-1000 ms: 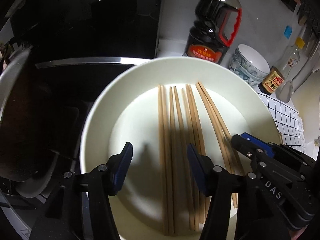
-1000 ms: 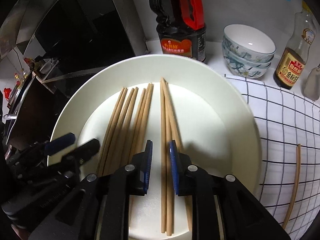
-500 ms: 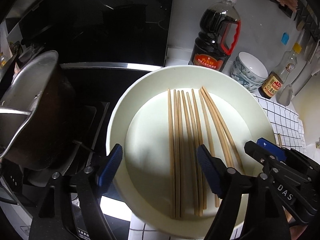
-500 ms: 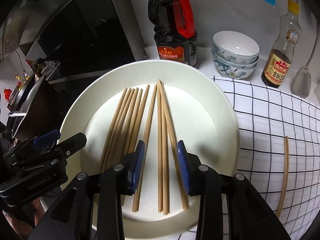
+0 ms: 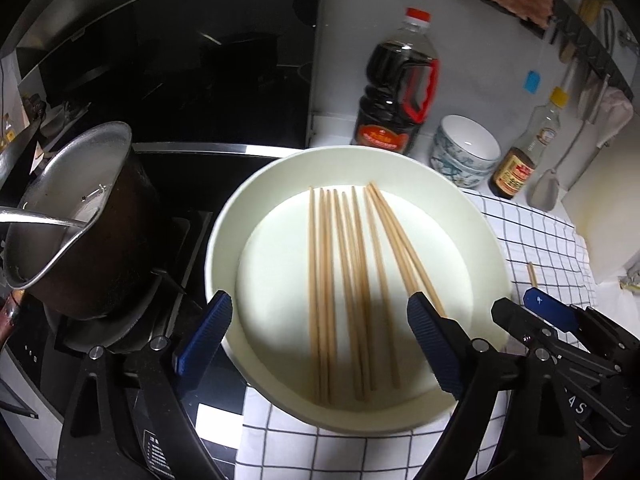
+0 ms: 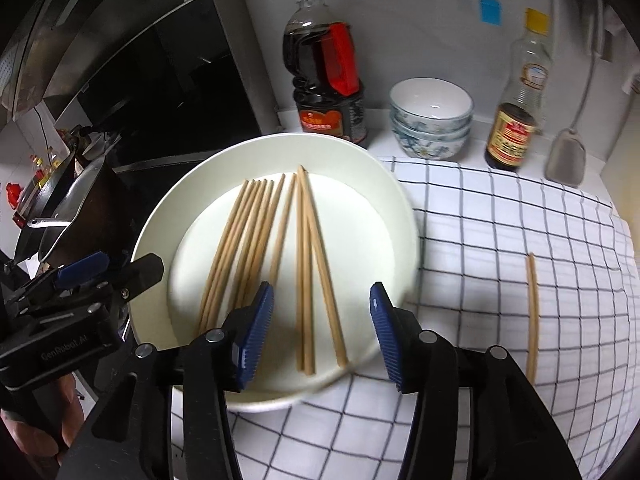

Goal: Organize utensils
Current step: 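Move the right tool back to the last chopsticks on the cloth, then close the right tool on one of the last chopsticks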

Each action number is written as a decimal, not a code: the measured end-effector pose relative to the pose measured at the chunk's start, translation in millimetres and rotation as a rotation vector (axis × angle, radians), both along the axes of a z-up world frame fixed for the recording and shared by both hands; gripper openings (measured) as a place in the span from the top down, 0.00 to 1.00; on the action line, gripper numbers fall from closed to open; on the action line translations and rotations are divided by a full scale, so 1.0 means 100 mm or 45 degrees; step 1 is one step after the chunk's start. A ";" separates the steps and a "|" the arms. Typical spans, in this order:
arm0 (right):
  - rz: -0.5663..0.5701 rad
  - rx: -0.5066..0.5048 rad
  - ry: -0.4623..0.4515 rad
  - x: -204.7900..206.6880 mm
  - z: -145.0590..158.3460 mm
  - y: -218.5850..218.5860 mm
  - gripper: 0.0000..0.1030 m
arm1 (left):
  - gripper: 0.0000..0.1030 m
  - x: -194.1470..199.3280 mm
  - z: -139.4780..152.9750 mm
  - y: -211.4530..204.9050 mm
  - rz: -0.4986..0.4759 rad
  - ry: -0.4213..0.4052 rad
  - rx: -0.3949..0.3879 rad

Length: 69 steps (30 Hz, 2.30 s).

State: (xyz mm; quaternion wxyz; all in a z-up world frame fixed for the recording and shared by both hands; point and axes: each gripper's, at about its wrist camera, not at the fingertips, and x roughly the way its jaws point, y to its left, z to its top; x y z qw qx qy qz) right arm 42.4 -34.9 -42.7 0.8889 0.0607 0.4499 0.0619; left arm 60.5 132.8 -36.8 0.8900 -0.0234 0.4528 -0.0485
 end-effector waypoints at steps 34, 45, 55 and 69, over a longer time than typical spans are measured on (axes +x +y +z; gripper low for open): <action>-0.184 -0.023 0.069 -0.69 -0.83 -2.23 0.49 | 0.08 -0.75 -0.36 -2.13 -0.172 0.013 0.056; -0.201 -0.070 0.084 -0.44 -1.11 -2.13 0.49 | 0.08 -0.60 -0.64 -2.19 -0.203 0.041 0.056; -0.154 -0.168 0.054 -0.45 -1.13 -2.03 0.49 | 0.08 -0.54 -0.72 -2.21 -0.210 0.066 0.054; -0.092 -0.216 0.032 -0.38 -1.17 -1.99 0.93 | 0.08 -0.47 -0.76 -2.35 -0.211 0.059 0.069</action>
